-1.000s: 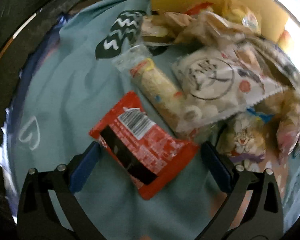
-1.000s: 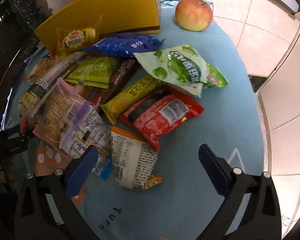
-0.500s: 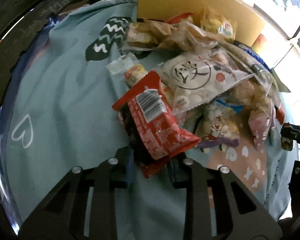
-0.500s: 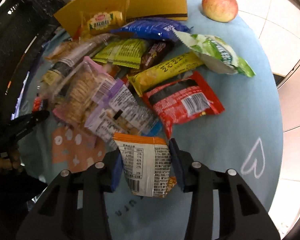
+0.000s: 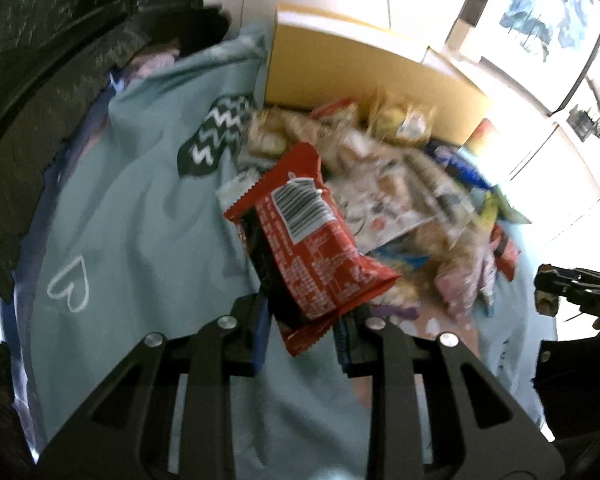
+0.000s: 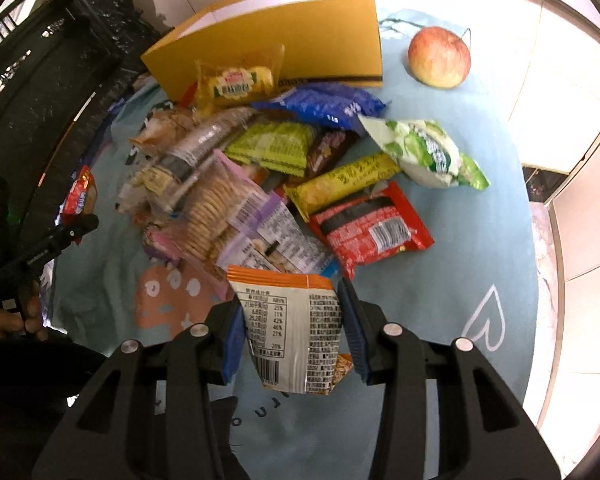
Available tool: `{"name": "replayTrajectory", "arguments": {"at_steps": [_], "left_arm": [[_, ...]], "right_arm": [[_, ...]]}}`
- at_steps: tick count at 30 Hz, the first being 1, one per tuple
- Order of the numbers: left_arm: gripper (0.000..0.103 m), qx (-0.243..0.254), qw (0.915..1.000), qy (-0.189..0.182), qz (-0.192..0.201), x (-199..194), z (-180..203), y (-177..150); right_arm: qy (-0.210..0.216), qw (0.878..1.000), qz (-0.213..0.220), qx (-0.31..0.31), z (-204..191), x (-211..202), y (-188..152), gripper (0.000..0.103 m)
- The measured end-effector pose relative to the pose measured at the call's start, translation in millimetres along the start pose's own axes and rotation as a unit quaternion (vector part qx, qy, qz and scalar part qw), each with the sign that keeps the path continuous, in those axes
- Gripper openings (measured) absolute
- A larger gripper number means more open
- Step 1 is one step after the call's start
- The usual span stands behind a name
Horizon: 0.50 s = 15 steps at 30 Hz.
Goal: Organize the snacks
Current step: 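Carry both packets over the yellow box and open both tools to drop them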
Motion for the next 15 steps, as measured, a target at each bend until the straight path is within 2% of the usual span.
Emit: {"name": "replayTrajectory", "arguments": {"at_steps": [7,10,15], "left_arm": [[0.026,0.002,0.9984,-0.027,0.051,-35.6,17.2,35.9],[0.026,0.004,0.9968,-0.037,0.070,-46.9,28.2,57.7],[0.026,-0.004,0.9937,-0.047,0.101,-52.9,49.7,108.6]], "right_arm": [[0.012,0.999,0.040,-0.021,-16.5,-27.9,33.0,0.044],[0.017,0.997,0.057,-0.038,-24.7,-39.8,57.6,0.044],[0.024,0.994,0.087,-0.064,-33.9,-53.2,122.2,0.044]]}}
Point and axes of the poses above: each gripper's, at about its wrist camera, not at the fingertips, and x roughly the way its jaws point, z to its right, y to its top, the point moved 6 cm from there along x, roughly the way its jaws point, and after that the axes turned 15 degrees about y, right-handed, at the moved point
